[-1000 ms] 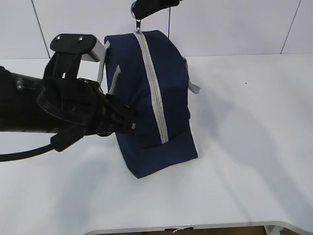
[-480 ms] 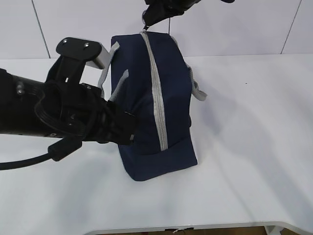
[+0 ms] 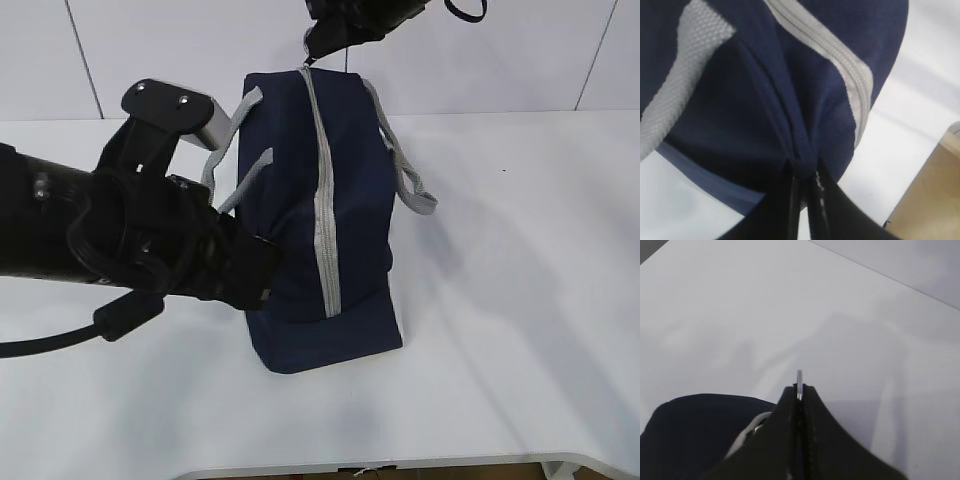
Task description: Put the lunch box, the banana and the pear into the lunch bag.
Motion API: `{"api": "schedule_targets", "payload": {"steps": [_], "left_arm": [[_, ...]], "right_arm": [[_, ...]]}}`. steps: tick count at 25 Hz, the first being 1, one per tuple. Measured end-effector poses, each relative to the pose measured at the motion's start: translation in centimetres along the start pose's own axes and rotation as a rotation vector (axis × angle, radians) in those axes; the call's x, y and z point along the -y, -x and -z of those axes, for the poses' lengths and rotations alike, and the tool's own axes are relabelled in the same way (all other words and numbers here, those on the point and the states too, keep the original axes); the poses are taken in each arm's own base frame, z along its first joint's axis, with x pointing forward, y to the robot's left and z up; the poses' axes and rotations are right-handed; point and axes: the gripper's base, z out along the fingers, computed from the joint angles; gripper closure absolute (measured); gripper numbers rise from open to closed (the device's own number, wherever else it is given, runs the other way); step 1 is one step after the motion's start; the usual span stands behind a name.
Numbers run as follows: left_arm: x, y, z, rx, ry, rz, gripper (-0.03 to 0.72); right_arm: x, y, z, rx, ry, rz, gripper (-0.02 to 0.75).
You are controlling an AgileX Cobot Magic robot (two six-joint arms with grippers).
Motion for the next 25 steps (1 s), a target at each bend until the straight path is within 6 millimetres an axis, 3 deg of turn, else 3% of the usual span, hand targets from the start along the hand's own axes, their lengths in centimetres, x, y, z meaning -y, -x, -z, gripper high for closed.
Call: {"api": "schedule_targets", "payload": {"steps": [11, 17, 25], "left_arm": [[0.0, -0.2, 0.0, -0.025, -0.004, -0.073, 0.701], [0.0, -0.2, 0.0, -0.027, -0.003, -0.092, 0.701], [-0.1, -0.2, 0.0, -0.027, 0.010, -0.150, 0.701]], "right_arm": [[1.4, 0.1, -1.9, 0.039, -0.021, 0.015, 0.720], [2.9, -0.9, -3.3, 0.023, -0.022, -0.010, 0.720], [3.4, -1.5, -3.3, -0.017, -0.017, -0.006, 0.720]]}}
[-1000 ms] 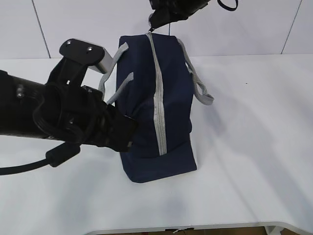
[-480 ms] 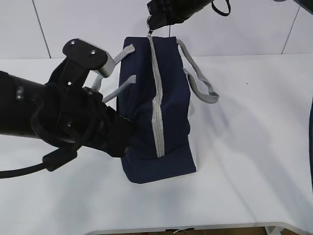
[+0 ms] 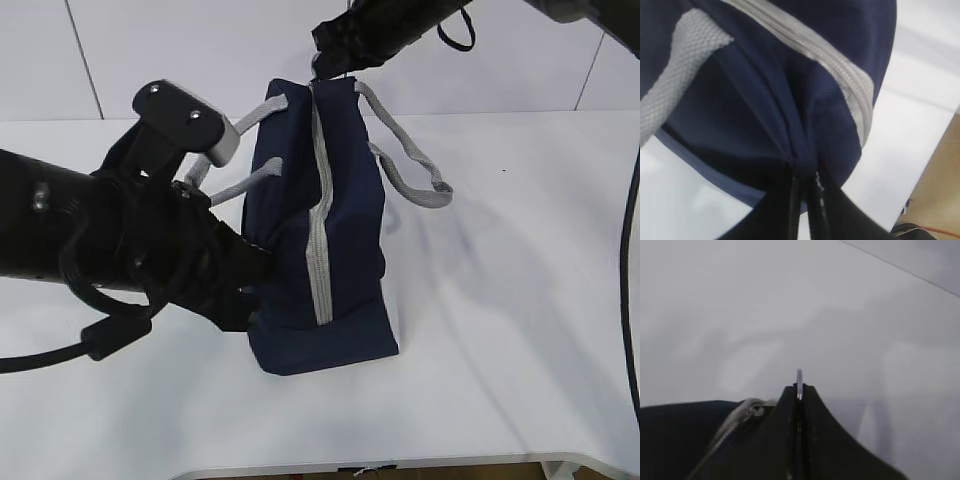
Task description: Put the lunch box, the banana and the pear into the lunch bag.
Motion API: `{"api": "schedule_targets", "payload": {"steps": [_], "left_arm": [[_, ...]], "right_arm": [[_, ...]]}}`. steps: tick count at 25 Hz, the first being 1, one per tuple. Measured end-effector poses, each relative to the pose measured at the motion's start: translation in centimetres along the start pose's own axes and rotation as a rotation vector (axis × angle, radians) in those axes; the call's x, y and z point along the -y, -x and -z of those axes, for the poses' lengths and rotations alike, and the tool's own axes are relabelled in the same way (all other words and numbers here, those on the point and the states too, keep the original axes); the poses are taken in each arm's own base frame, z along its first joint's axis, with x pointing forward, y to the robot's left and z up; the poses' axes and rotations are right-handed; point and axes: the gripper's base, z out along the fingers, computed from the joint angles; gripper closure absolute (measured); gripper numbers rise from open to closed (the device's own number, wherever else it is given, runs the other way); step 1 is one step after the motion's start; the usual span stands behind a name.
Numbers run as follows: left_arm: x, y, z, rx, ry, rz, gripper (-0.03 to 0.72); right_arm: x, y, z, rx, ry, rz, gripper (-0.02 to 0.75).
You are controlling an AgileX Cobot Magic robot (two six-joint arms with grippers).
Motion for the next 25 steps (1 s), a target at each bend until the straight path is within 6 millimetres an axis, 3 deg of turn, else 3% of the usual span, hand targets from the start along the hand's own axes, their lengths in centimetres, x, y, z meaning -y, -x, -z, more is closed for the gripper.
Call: {"api": "schedule_targets", "payload": {"steps": [10, 20, 25], "left_arm": [[-1.6, -0.2, 0.2, -0.016, 0.062, -0.131, 0.701], [-4.7, 0.3, 0.7, 0.057, 0.193, -0.112, 0.702], [-5.3, 0.6, 0.8, 0.097, 0.241, -0.163, 0.702]], "right_arm": [[-0.1, -1.4, 0.3, -0.153, 0.045, 0.102, 0.720], [0.0, -1.6, 0.8, -0.184, 0.048, 0.119, 0.720], [-0.9, -1.6, 2.3, -0.204, 0.060, 0.069, 0.720]]}}
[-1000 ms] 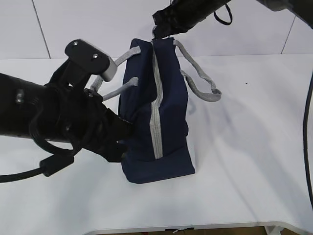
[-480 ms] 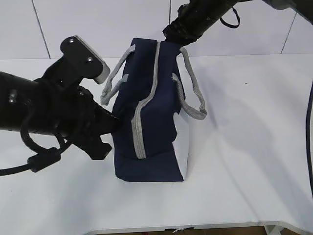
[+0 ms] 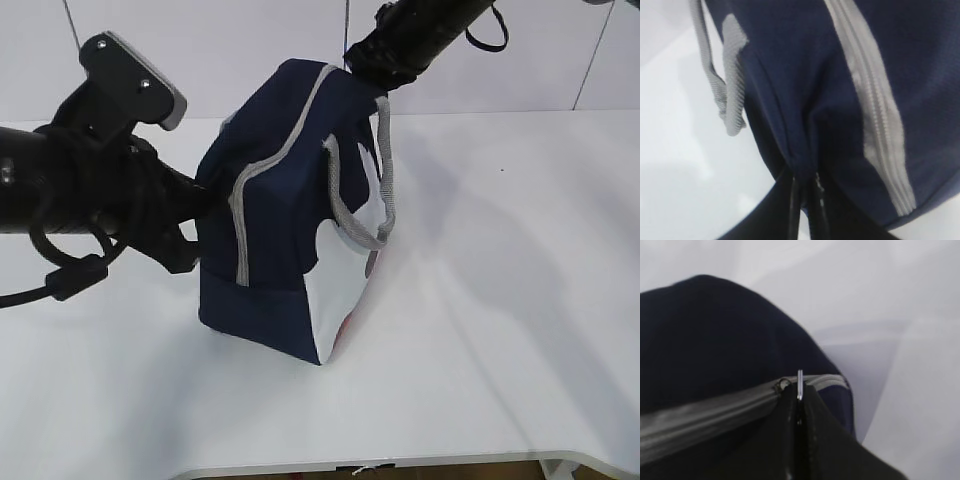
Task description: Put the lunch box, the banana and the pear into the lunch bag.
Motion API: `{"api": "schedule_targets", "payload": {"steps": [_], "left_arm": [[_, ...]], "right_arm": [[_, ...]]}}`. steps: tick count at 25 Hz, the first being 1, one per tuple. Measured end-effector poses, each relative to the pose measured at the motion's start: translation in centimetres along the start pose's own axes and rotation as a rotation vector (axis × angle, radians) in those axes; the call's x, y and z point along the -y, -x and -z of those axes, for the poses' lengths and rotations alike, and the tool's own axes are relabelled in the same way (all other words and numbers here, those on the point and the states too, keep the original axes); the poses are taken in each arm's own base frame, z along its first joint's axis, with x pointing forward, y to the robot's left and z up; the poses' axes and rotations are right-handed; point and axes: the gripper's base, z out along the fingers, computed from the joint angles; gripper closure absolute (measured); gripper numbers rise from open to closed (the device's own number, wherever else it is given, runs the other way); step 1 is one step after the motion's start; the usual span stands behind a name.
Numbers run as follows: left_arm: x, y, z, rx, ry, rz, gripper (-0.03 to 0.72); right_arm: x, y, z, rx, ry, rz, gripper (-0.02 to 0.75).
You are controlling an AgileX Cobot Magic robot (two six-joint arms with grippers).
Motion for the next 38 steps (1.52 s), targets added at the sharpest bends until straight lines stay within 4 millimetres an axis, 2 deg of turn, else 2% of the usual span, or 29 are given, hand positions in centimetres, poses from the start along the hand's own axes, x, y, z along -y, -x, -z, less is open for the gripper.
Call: {"api": "schedule_targets", "payload": {"steps": [8, 18, 21, 27, 32, 38], "left_arm": [[-1.1, 0.6, -0.1, 0.092, 0.091, -0.063, 0.702], [-3.5, -0.1, -1.7, 0.147, 0.224, -0.039, 0.702], [-3.9, 0.1, -1.9, 0.191, 0.268, -0.045, 0.702], [-4.3, 0.6, -1.8, 0.256, 0.321, -0.054, 0.702], [-4.3, 0.7, -1.8, 0.264, 0.328, -0.054, 0.702], [-4.1, 0.3, -2.0, 0.218, 0.293, -0.051, 0.678]], "right_arm": [[-1.7, -2.0, 1.3, -0.076, 0.043, -0.060, 0.720], [-6.1, -5.1, 7.2, -0.125, 0.044, -0.076, 0.720], [-7.4, -6.5, 8.2, -0.143, 0.058, -0.122, 0.720], [-9.3, -8.8, 7.8, -0.173, 0.159, -0.217, 0.720], [-9.6, -8.8, 7.9, -0.159, 0.177, -0.233, 0.720], [-9.2, -8.2, 8.8, -0.165, 0.096, -0.245, 0.720]]}}
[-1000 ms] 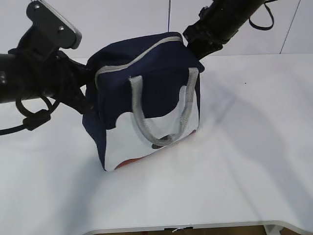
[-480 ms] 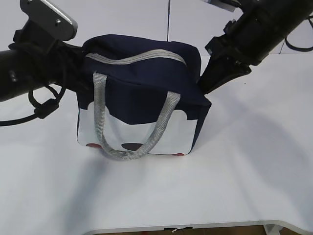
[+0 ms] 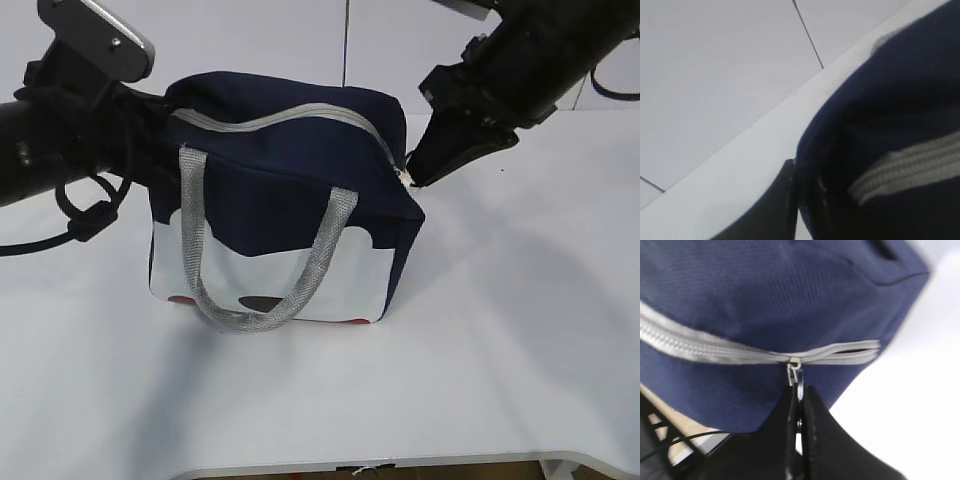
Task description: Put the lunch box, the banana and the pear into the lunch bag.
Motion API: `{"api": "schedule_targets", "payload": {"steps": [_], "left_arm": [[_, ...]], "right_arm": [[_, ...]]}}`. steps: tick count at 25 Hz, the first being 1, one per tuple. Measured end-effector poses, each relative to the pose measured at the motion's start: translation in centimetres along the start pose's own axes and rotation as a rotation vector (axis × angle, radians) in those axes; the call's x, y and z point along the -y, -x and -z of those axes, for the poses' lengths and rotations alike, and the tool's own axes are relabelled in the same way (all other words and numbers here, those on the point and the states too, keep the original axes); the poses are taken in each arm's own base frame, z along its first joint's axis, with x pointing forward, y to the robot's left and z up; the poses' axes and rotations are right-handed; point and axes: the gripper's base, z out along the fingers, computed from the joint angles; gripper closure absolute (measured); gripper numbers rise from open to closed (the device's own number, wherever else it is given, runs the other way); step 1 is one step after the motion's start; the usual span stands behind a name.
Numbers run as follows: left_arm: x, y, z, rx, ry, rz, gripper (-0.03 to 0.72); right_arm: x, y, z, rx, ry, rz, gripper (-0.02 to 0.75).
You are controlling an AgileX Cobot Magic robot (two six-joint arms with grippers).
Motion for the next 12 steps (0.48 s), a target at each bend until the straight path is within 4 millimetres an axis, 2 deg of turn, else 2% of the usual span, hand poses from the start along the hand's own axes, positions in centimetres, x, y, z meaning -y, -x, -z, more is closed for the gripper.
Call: {"api": "schedule_targets", "payload": {"steps": [2, 4, 7, 9, 12], "left_arm": [[0.2, -0.3, 0.0, -0.036, -0.028, 0.000, 0.612], [0.3, -0.5, 0.0, -0.050, -0.039, 0.000, 0.502], [0.3, -0.5, 0.0, -0.051, -0.040, -0.002, 0.298], [0.3, -0.4, 0.0, -0.049, -0.040, -0.025, 0.229], [0.3, -0.4, 0.2, -0.055, -0.049, -0.062, 0.196]], "right_arm": [[0.0, 0.5, 0.8, 0.015, -0.037, 0.009, 0.720], [-0.1, 0.9, 1.3, 0.032, -0.053, 0.009, 0.720], [-0.2, 1.1, 1.7, 0.041, -0.060, 0.003, 0.720], [-0.2, 1.1, 1.7, 0.041, -0.060, -0.007, 0.720], [-0.2, 1.1, 1.7, 0.036, -0.063, -0.027, 0.720]]}}
